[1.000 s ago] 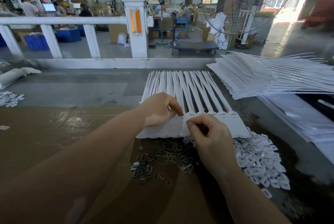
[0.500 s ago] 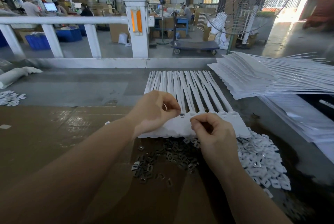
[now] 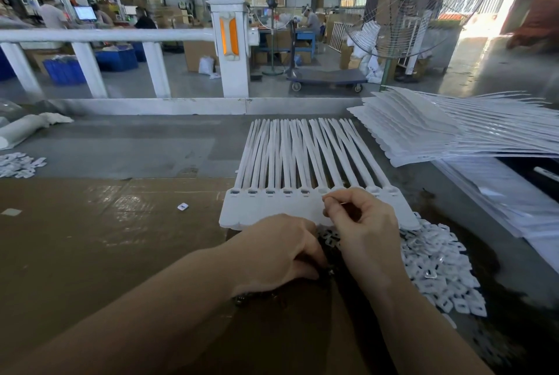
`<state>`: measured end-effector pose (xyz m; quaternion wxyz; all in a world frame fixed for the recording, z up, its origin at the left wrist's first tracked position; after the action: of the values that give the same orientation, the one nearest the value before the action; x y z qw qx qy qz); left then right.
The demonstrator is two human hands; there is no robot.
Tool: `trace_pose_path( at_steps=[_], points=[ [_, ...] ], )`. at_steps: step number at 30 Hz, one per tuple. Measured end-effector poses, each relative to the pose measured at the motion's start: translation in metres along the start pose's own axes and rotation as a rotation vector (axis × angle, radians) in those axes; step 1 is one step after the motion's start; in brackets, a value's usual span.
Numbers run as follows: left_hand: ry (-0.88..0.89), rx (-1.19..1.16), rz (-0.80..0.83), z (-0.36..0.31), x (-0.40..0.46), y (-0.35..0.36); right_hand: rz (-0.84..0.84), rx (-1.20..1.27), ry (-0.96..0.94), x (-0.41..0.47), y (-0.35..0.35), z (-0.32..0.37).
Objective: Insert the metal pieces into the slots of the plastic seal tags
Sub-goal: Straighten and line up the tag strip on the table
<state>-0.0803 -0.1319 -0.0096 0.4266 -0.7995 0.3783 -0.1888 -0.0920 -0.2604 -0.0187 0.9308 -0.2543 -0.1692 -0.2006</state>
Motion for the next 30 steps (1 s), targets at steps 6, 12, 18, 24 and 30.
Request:
trace_pose_path(
  at_steps=[6, 12, 18, 24, 30],
  points=[
    [0.008, 0.002, -0.016, -0.002, 0.0, 0.002, 0.007, 0.013, 0.002, 0.0, 0.0, 0.0],
    [-0.019, -0.032, -0.059, -0.004, 0.001, 0.007, 0.002, 0.003, 0.009, -0.001, 0.0, -0.001],
    [-0.059, -0.144, -0.065, -0.007, 0.001, 0.011, 0.008, 0.008, 0.026, 0.0, 0.001, -0.001],
    [-0.077, -0.207, -0.127, -0.003, -0.003, 0.01, 0.006, 0.014, 0.024, 0.0, 0.001, -0.001],
    [-0.117, -0.24, -0.193, 0.004, -0.007, 0.006, 0.007, 0.025, 0.028, 0.0, 0.001, -0.001]
  ],
)
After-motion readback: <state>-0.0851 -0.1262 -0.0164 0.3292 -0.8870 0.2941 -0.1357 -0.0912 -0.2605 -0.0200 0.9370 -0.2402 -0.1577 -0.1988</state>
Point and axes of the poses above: each hand's wrist, its own x-axis towards the middle knuckle, its own y-axis out of the palm, z = x × y, the point moved 3 cm from there along x, towards the middle knuckle, and after that the axes turned 13 degrees about -x, right-handed, at the moved point
